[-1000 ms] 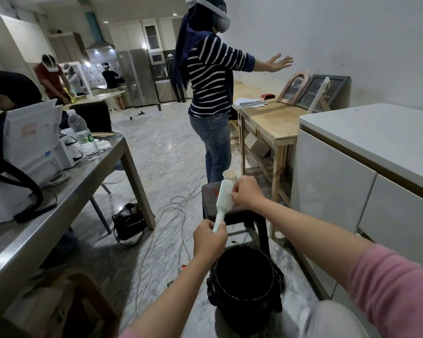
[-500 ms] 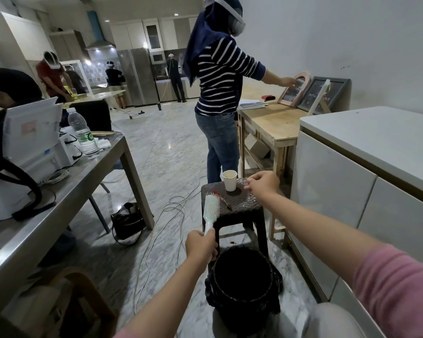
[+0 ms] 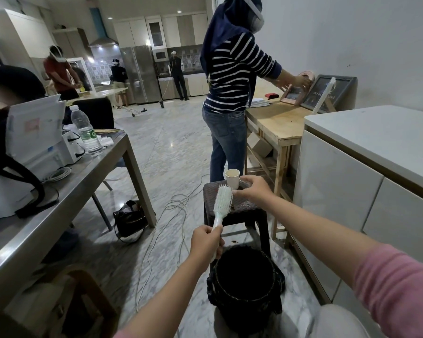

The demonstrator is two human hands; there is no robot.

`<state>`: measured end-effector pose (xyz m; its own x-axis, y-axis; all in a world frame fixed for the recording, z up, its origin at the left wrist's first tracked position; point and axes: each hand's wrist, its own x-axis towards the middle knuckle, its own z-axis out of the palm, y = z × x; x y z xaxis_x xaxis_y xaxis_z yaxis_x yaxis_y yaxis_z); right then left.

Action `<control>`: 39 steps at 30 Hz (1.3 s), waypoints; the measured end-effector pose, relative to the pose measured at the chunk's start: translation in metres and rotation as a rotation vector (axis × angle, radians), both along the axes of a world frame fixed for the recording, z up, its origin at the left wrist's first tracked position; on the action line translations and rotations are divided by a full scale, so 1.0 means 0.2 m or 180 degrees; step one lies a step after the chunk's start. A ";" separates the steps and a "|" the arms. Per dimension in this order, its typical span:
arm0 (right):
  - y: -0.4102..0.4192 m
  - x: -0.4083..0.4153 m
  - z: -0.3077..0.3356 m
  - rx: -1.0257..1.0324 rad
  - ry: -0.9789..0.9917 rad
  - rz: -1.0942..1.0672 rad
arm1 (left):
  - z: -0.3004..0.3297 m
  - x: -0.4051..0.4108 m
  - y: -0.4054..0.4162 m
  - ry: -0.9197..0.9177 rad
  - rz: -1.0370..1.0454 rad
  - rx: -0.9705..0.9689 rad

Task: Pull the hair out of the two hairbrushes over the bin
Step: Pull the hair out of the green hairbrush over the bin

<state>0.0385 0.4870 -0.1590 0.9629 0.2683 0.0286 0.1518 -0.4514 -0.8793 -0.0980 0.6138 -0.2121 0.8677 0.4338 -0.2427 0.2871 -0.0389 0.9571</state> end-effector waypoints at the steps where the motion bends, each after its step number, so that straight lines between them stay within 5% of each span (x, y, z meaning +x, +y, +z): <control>1: 0.00 0.00 0.00 -0.0013 -0.0036 0.0206 | 0.00 0.00 0.00 -0.0004 -0.0041 0.0072; 7: 0.05 -0.02 0.02 -0.0919 -0.0437 0.0722 | 0.00 -0.02 -0.01 -0.0185 -0.0282 0.0278; 24: 0.07 -0.01 0.12 -0.0627 -0.1236 -0.0178 | 0.00 -0.07 -0.07 -0.0640 -0.0219 0.1048; 33: 0.08 0.02 0.11 -0.0526 -0.1309 -0.0509 | 0.02 -0.06 -0.12 -0.0658 -0.0137 0.0669; 39: 0.11 0.01 0.09 0.0050 -0.0910 -0.0932 | 0.04 -0.06 -0.16 -0.0369 -0.0038 -0.0492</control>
<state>0.0395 0.5090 -0.1400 0.9511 -0.0185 0.3082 0.2584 -0.4985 -0.8275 -0.1098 0.5826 -0.2032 0.8986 0.3886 -0.2036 0.1749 0.1083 0.9786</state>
